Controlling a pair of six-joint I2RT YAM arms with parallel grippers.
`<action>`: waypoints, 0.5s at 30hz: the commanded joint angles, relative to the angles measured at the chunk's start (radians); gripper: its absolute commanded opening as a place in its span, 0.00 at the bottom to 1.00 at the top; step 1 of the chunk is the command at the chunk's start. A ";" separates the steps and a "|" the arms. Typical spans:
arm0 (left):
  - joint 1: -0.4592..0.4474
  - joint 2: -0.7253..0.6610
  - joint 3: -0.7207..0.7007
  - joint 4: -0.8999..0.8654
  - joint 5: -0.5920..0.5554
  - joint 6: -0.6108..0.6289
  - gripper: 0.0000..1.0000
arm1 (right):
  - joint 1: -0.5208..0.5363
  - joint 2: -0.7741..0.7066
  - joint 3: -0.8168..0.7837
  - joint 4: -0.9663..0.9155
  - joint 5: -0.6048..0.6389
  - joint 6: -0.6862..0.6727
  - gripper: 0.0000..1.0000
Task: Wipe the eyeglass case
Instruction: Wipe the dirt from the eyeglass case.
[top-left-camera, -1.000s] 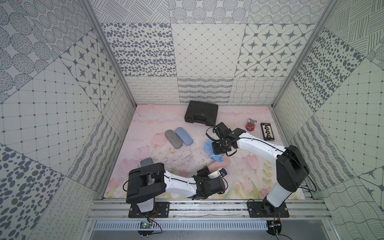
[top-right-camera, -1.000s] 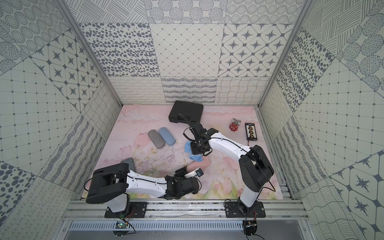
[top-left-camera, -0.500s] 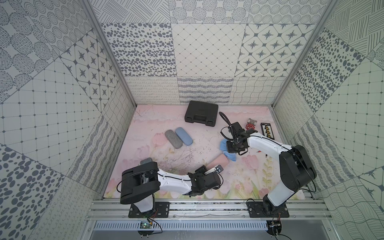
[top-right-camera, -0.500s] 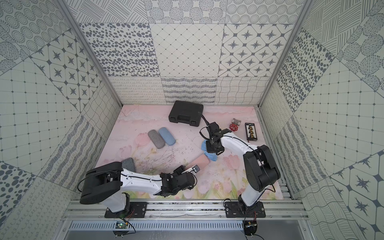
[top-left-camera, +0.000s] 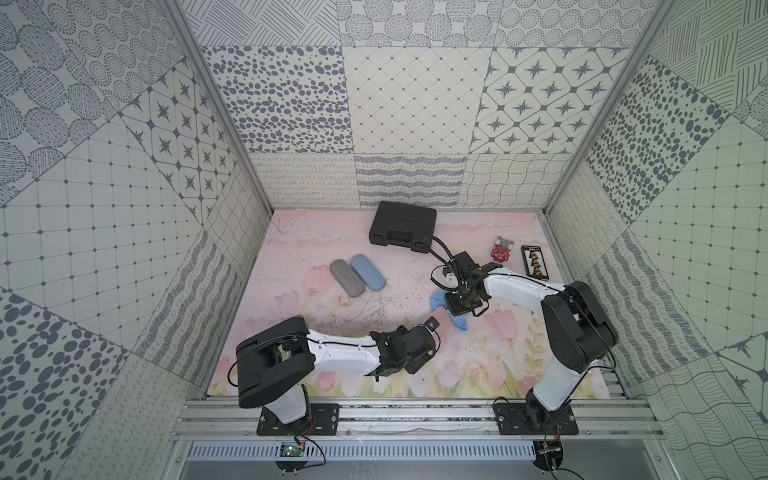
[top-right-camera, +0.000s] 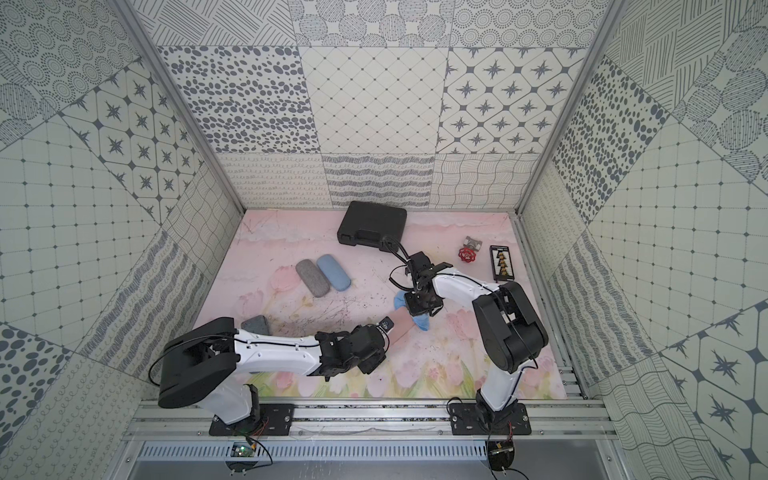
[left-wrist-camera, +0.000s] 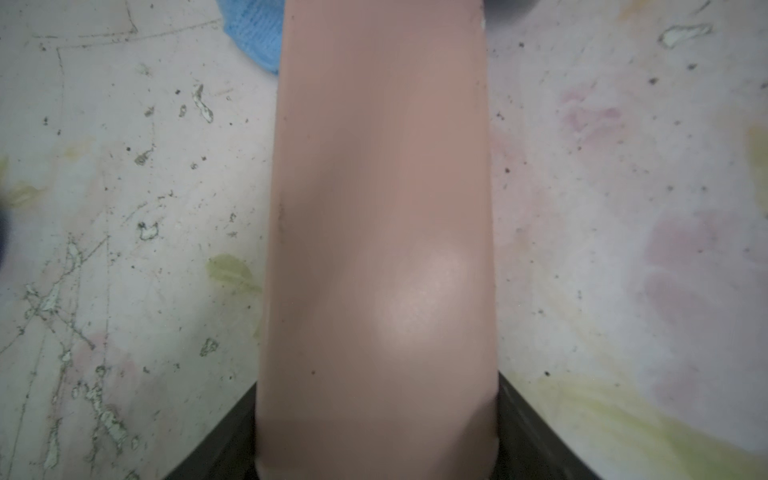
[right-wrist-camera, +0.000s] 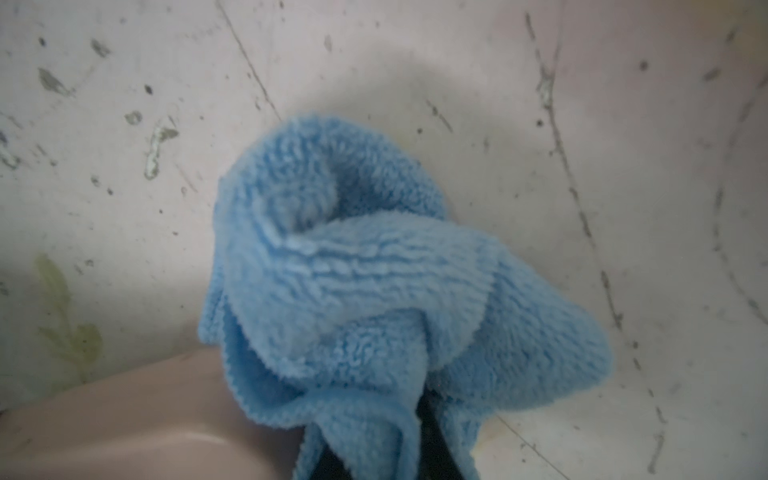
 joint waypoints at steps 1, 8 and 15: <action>0.053 0.043 0.023 -0.185 0.180 -0.161 0.14 | 0.027 -0.130 -0.119 -0.062 -0.277 0.093 0.00; 0.074 0.077 0.075 -0.208 0.299 -0.191 0.14 | -0.089 -0.283 -0.123 -0.074 -0.217 0.233 0.00; 0.090 0.106 0.102 -0.208 0.408 -0.220 0.14 | -0.074 -0.116 -0.079 -0.021 0.126 0.380 0.00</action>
